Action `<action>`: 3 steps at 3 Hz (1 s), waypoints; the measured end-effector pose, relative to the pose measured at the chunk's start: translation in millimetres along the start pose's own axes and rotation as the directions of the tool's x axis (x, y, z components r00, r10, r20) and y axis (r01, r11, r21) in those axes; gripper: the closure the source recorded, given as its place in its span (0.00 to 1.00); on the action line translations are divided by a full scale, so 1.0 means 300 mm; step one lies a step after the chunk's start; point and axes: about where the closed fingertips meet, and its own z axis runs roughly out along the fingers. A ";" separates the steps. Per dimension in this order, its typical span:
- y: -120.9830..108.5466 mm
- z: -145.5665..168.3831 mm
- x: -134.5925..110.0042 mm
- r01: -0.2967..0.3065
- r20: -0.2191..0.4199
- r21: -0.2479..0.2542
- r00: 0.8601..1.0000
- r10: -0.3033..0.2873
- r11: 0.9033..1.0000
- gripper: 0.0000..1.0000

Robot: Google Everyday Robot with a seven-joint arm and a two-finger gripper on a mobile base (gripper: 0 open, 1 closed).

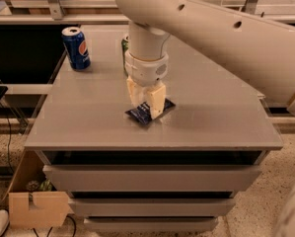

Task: Pick rxbar blueberry

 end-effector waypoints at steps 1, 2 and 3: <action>-0.001 -0.023 0.057 0.005 -0.036 0.019 0.999 -0.004 1.000 1.00; 0.004 -0.085 0.137 -0.003 -0.097 0.045 0.995 0.007 0.999 1.00; 0.020 -0.163 0.214 -0.022 -0.159 0.074 0.987 0.034 0.997 1.00</action>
Offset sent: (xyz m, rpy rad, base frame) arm 0.0452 -0.0583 0.0427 -0.0805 -0.1520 -0.0280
